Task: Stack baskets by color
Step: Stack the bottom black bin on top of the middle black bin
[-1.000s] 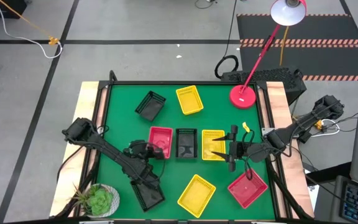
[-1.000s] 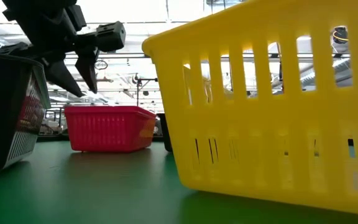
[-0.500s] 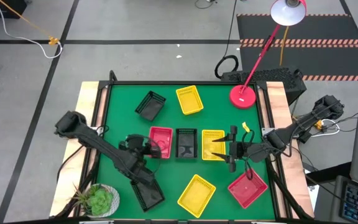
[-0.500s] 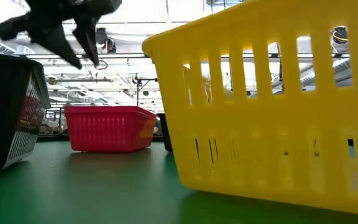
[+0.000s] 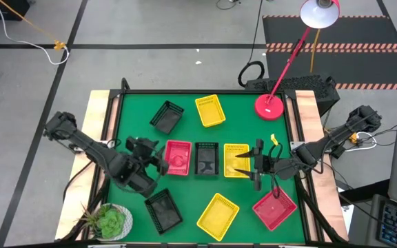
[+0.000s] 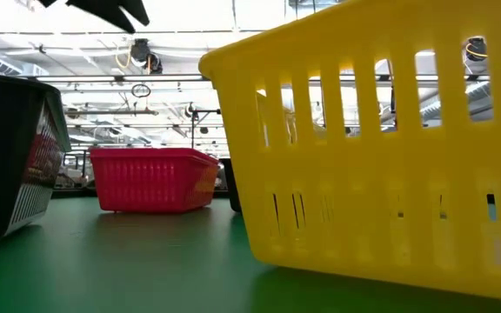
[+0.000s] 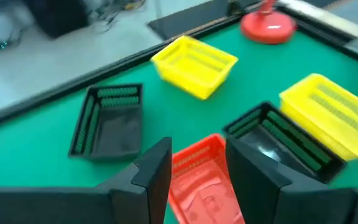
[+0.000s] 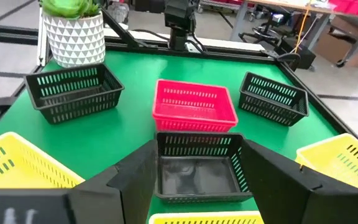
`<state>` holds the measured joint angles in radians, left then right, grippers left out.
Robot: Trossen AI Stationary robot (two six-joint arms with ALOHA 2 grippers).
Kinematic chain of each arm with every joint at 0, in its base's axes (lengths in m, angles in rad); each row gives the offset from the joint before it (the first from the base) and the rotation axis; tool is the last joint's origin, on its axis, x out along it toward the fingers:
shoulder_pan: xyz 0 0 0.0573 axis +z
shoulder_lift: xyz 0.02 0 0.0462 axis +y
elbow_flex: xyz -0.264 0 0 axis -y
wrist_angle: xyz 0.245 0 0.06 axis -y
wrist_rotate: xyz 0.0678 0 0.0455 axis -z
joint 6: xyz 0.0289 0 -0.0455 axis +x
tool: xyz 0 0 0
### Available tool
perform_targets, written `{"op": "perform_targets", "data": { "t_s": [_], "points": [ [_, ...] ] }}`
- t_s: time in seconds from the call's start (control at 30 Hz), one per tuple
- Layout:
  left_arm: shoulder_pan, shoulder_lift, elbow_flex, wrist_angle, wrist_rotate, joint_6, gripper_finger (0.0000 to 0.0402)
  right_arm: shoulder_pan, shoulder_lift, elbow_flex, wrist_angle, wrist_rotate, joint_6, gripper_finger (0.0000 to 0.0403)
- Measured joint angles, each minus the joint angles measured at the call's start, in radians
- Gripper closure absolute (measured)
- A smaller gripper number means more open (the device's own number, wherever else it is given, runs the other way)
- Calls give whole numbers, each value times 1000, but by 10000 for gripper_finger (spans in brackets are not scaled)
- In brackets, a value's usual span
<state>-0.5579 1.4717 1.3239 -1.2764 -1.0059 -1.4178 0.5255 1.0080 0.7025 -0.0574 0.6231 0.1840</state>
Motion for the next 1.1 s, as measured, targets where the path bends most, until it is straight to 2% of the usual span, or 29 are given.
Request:
{"op": "perform_targets", "data": {
  "t_s": [0.17,0.37,0.8,0.9,1.0,1.1],
  "points": [
    [-18,-2,0,87,-73,211,250,0,0,0,1,0,43,177],
    [-33,-57,0,145,-71,347,250,0,0,0,32,0,66,177],
    [-48,-274,-2,400,158,912,250,0,0,0,91,2,88,177],
    [-48,-317,-23,426,200,982,250,0,0,0,91,2,120,177],
    [-49,-357,-76,486,211,998,250,0,0,0,91,2,151,177],
    [-58,-402,-190,634,246,1071,250,0,2,0,92,3,171,177]
  ]
}}
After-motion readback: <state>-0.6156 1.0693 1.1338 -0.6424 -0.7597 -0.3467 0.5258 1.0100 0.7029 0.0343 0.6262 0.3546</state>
